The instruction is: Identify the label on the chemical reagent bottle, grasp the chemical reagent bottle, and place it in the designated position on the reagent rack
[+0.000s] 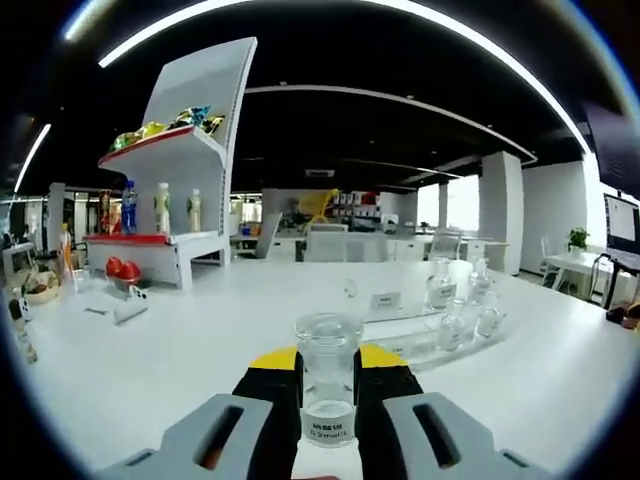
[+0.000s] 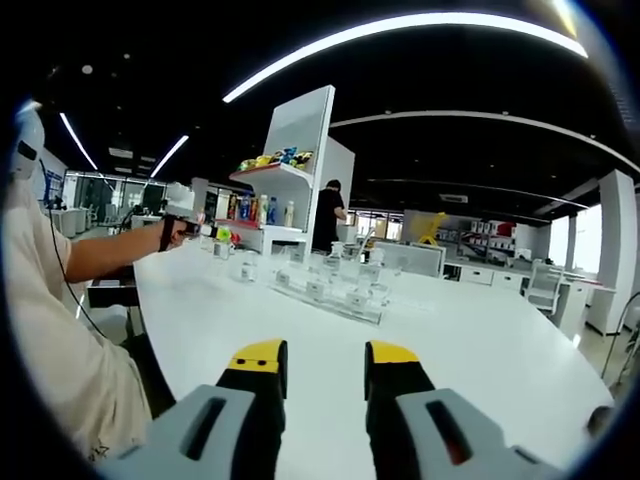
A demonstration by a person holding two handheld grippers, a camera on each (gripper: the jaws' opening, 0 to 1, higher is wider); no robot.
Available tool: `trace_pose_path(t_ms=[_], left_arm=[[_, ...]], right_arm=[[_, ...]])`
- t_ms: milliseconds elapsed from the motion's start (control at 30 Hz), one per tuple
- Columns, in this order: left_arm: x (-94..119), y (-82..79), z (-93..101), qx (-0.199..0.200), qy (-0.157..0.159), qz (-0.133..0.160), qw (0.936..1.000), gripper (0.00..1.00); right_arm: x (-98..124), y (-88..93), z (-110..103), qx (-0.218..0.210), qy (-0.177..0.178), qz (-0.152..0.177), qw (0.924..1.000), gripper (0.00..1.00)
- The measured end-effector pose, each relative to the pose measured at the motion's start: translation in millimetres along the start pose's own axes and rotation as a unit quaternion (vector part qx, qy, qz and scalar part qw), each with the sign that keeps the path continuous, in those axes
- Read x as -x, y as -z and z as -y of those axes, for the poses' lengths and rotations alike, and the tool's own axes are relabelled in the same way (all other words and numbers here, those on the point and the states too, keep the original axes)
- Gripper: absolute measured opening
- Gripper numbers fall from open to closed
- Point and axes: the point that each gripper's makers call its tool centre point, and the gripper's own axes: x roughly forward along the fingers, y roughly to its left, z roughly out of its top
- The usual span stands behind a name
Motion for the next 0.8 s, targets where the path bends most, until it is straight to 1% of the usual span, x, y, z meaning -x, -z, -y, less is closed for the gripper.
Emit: trace_pose_path(t_ms=[167, 367, 500, 600, 800], left_arm=[[-1, -12.8, 9.7, -0.005, 0.009, 0.010, 0.9999, 0.19], [3, -32.7, 30.4, -0.007, 0.030, 0.030, 0.9991, 0.20], [2, -44.4, 37.1, -0.008, 0.036, 0.039, 0.9985, 0.20], [0, -54.7, 42.9, -0.011, 0.043, 0.047, 0.9979, 0.19], [-14, -66.7, 49.6, -0.018, 0.049, 0.050, 0.9974, 0.20]], right_arm=[[2, -1.1, 1, 0.000, 0.001, 0.002, 1.0000, 0.31], [4, -1.9, 4, -0.004, 0.005, 0.002, 1.0000, 0.31], [3, -2.2, 5, -0.001, 0.004, -0.002, 1.0000, 0.32], [0, -1.9, 7, -0.001, 0.004, -0.005, 1.0000, 0.32], [-8, 2.0, 8, -0.001, 0.003, -0.015, 0.9999, 0.32]])
